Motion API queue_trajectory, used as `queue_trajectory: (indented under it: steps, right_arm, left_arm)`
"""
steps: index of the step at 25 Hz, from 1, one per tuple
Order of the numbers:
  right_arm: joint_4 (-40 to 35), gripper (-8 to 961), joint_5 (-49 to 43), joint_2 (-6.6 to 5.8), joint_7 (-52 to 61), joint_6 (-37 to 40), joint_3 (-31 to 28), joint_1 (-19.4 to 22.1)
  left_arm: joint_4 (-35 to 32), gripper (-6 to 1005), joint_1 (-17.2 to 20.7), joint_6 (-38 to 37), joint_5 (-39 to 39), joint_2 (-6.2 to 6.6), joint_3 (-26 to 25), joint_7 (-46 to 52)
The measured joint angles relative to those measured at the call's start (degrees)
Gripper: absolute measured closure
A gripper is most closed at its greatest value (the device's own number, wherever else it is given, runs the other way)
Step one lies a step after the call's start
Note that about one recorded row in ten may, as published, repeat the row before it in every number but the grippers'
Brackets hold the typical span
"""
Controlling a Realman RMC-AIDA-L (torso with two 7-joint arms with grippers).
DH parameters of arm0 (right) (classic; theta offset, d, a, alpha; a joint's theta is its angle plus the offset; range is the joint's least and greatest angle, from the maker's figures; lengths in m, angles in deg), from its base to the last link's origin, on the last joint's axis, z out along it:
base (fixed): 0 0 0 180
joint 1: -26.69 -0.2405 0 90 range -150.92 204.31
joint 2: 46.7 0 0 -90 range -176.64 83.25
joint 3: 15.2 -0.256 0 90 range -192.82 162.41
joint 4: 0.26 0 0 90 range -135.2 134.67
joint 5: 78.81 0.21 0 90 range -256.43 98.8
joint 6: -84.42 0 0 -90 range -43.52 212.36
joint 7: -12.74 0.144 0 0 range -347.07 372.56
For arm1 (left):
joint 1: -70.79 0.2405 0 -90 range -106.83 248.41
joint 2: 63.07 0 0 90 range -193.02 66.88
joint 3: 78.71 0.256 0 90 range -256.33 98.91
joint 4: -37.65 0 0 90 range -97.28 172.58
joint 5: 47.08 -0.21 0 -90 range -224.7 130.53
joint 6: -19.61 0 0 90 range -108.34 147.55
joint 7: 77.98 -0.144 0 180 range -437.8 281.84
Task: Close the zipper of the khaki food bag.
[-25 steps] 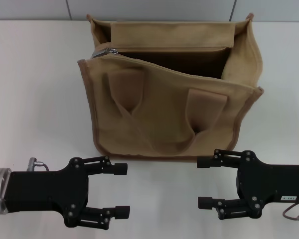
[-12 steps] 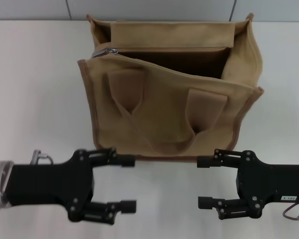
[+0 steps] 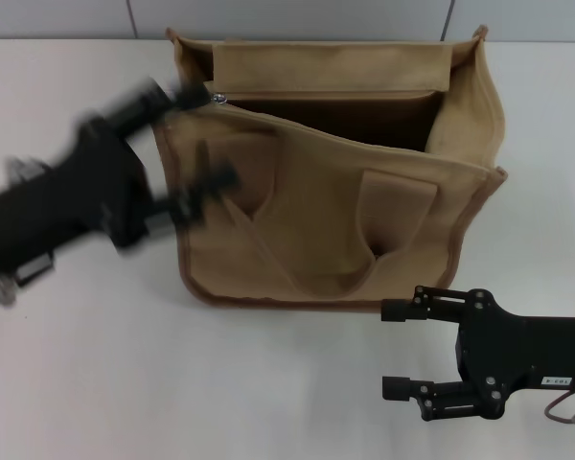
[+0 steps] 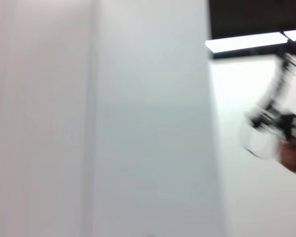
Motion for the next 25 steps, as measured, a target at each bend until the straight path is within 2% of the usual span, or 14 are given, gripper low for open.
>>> queue_trajectory:
  steps: [1,3,7,9,10,12,13,14,18,25]
  right_arm:
    - [-0.09,162,-0.01,0.00,0.00,0.11,-0.08,0.12]
    - [-0.09,162,-0.01,0.00,0.00,0.11,-0.10,0.14]
    - [-0.01,162,0.00,-0.06,0.00,0.14,-0.18,0.22]
    - [0.04,162,0.00,-0.07,0.00,0.16,-0.18,0.24]
    - [0.04,162,0.00,-0.07,0.00,0.16,-0.18,0.24]
    - [0.00,162,-0.02,-0.12,0.00,0.17,-0.16,0.24]
    - [0.00,162,-0.02,-0.12,0.00,0.17,-0.16,0.24]
    - [-0.01,162,-0.04,-0.19,0.00,0.18,-0.16,0.24]
    - [0.03,162,-0.05,-0.25,0.00,0.18,-0.16,0.24]
    - [0.07,162,-0.12,-0.27,0.12,0.18,-0.10,0.24]
  left_arm:
    - [0.00,159,0.00,0.00,0.00,0.00,0.00,0.00]
    - [1.18,159,0.88,2.18,6.30,0.04,-2.34,-1.92]
    - [1.15,158,1.80,5.68,7.61,0.23,-5.43,-3.85]
    - [0.79,158,2.93,13.63,6.79,1.84,-6.24,-5.20]
    - [0.79,158,2.93,13.63,6.79,1.84,-6.24,-5.20]
    - [0.80,159,3.77,20.18,3.55,3.64,-5.96,-5.28]
    - [0.80,159,3.77,20.18,3.55,3.64,-5.96,-5.28]
    - [0.80,159,4.02,22.46,-0.26,4.33,-6.01,-5.23]
    - [0.79,159,4.05,23.42,-5.58,4.74,-6.16,-5.00]
    - [0.43,159,2.97,25.74,-9.87,3.57,-6.00,-5.61]
